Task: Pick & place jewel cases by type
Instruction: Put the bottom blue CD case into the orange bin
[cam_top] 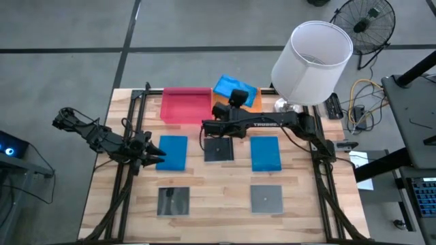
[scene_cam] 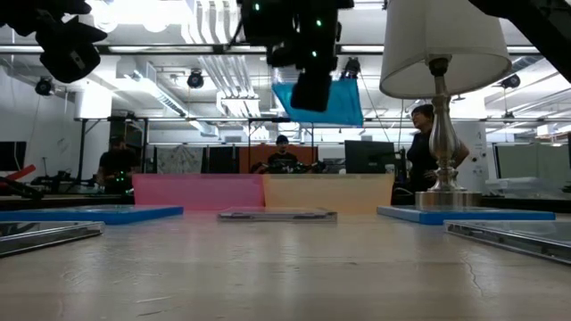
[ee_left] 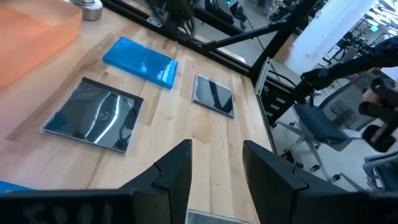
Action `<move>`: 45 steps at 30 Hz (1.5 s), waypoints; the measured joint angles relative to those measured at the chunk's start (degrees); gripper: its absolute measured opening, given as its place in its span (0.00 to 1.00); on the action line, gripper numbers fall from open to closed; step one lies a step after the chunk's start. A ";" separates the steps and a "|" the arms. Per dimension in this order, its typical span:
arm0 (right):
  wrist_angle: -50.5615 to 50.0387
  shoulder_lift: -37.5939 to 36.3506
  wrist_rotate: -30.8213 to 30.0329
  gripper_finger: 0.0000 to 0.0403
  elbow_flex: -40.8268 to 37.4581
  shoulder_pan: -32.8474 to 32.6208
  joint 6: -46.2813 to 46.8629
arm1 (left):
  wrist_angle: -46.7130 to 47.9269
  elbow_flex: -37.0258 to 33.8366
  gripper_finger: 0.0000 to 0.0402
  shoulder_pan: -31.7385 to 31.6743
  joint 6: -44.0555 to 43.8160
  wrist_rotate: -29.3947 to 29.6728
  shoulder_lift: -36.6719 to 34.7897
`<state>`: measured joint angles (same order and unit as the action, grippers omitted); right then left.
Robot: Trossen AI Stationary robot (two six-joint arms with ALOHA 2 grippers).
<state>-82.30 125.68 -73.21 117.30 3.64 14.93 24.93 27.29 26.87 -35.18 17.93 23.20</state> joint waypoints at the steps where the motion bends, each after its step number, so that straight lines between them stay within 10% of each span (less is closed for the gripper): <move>1: 0.06 0.03 0.00 0.07 -1.44 0.00 0.02 | 0.02 0.00 0.31 0.00 0.00 0.00 0.00; 22: 34.26 -0.46 4.49 0.07 -21.42 2.16 -22.25 | 0.26 0.00 0.31 0.00 0.96 -0.31 0.00; 45: 63.50 -19.76 18.40 0.07 -46.69 4.84 -51.72 | 0.61 -0.35 0.31 -0.02 2.25 -0.31 0.24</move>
<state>-18.80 105.92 -54.81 70.61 8.48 -36.79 25.54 26.94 26.85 -32.93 17.63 23.44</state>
